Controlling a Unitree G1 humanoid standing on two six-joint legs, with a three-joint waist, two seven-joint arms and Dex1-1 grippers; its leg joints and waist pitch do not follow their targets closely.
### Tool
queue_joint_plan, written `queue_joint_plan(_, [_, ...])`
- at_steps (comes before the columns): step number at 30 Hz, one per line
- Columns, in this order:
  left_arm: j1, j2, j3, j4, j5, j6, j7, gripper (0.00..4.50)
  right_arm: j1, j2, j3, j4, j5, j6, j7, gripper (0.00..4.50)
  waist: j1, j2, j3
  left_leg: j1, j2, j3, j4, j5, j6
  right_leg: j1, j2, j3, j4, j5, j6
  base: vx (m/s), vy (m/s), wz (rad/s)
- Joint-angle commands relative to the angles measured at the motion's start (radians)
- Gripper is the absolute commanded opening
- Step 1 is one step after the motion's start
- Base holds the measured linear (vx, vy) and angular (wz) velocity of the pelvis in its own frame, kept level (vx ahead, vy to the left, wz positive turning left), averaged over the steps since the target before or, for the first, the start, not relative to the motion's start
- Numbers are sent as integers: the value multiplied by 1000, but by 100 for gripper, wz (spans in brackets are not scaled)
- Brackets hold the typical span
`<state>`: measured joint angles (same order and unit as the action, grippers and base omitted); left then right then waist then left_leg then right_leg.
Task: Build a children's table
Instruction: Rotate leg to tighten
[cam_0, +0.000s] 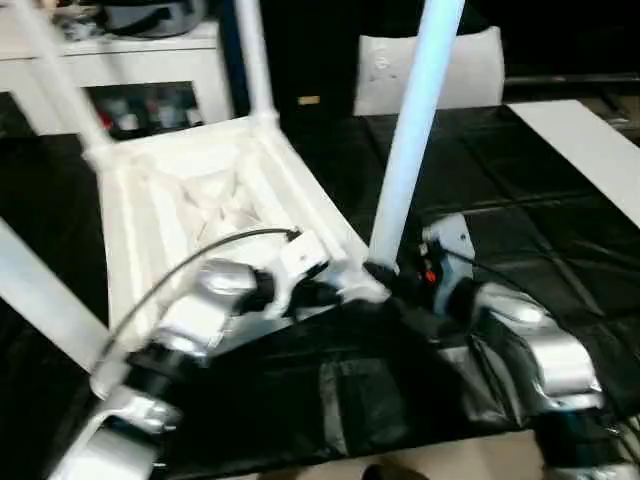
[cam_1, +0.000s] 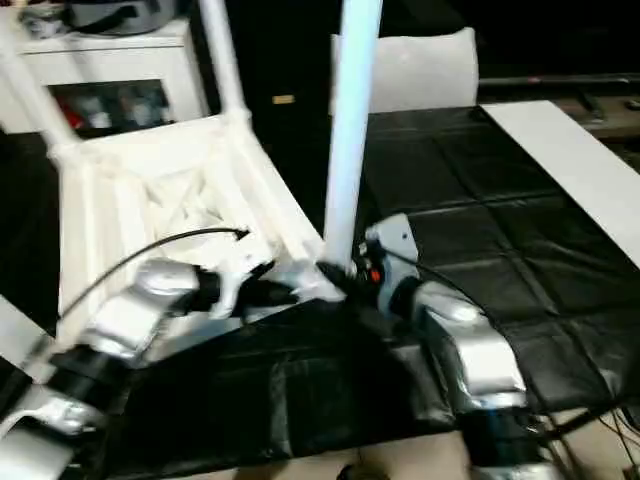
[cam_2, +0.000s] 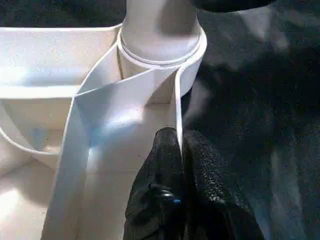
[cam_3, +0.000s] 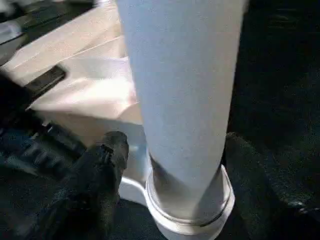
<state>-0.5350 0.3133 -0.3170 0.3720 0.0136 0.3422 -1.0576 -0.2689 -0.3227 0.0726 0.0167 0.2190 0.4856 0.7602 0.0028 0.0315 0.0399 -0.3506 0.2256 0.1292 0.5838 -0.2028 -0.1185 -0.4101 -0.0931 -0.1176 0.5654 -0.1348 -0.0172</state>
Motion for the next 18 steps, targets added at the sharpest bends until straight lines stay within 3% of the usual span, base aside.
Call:
queue_joint_plan(1, [-13, 18, -23, -18, -21, -95, -99, 0, 5, -42, 38, -32, 29, -27, 129, 337, 4, -6, -63, -10, -9, 31, -63, -167, 90, 74, -32, 41, -58, -296, -173, 0, 0, 0])
queue_joint_plan(3, [-16, 45, -33, -8, -28, -129, -160, 0, 7, -87, 39, -30, 49, -40, 213, 337, 15, -5, -62, -3, -7, 33, -62, -186, 92, 66, -33, 44, -57, -300, -181, 0, 0, 0])
queue_joint_plan(6, [-29, 81, -56, 20, -21, -177, -227, 0, 0, -150, 43, -5, 72, -68, 330, 337, 27, -9, -60, -3, -5, 35, -64, -194, 88, 66, -33, 47, -56, -316, -180, 0, 0, 0])
queue_joint_plan(7, [-34, 88, -62, 32, -17, -196, -239, 0, -4, -165, 47, 5, 74, -81, 358, 337, 34, -9, -60, 5, -4, 39, -63, -201, 86, 59, -33, 51, -57, -316, -185, 0, 0, 0])
queue_joint_plan(15, [-42, 143, -114, 41, -45, -323, -447, 0, -46, -244, 106, 76, 87, -166, 576, 337, 56, -17, -60, -2, -3, 43, -61, -182, 85, 60, -35, 60, -49, -337, -184, 0, 0, 0])
queue_joint_plan(18, [-40, 146, -127, 31, -51, -336, -475, 0, -56, -239, 117, 94, 83, -181, 590, 301, 60, -16, -62, -2, -2, 43, -62, -174, 81, 60, -36, 59, -46, -337, -186, 0, 0, 0])
